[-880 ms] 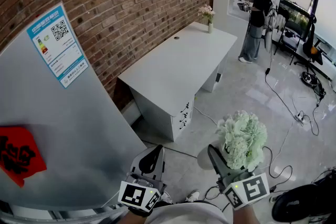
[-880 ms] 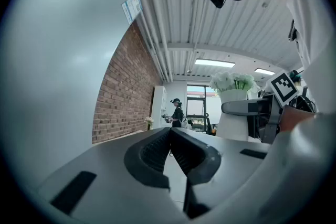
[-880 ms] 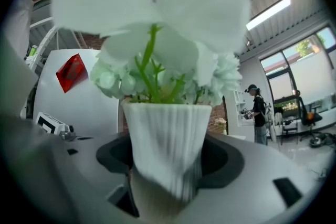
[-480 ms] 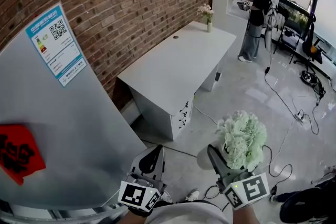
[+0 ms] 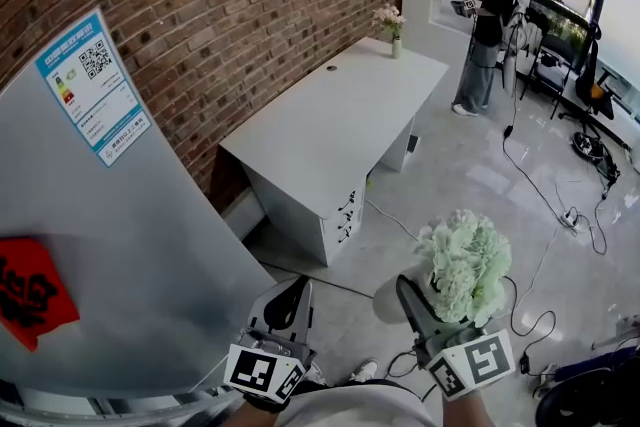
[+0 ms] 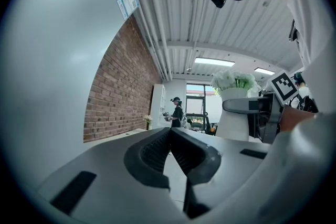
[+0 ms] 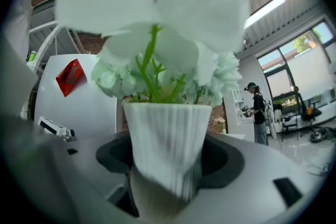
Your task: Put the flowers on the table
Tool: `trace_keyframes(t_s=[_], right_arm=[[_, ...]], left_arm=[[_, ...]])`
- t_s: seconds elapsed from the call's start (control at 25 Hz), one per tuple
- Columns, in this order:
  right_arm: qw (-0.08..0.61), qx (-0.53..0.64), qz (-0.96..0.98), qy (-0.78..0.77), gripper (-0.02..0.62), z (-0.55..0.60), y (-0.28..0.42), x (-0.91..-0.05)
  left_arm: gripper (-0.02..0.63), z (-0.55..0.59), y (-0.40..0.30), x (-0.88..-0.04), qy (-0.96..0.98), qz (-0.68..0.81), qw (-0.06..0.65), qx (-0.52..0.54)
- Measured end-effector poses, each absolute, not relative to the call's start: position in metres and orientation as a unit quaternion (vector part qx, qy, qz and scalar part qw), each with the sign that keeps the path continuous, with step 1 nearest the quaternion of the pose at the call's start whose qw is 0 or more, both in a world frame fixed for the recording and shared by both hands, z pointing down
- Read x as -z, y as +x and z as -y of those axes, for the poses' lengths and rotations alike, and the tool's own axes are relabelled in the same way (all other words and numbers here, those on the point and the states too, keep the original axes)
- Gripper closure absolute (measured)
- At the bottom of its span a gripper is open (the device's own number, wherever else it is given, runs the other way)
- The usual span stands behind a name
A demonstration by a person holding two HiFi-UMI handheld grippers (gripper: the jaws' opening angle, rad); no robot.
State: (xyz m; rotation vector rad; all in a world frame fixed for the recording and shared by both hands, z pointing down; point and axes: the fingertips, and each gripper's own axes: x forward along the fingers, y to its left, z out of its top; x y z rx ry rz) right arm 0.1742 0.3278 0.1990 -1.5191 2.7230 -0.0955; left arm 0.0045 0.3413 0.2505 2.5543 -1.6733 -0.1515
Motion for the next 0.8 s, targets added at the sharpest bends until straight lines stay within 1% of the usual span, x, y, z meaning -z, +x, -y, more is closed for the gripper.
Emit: trace_keyframes(t_s=[0.44,0.8], right_arm=[[0.013,0.037,-0.875,-0.483,0.242,-0.324,0.213,-0.213],[0.020,0.036,-0.877,-0.479,0.242,-0.317,0.229,-0.209]], left_arm=[[0.598,-0.334,0.037,-0.263,0.829,0.555,0.044,0.046],[0.600,-0.325,0.053,-0.260,0.830,0.555,0.039,0.046]])
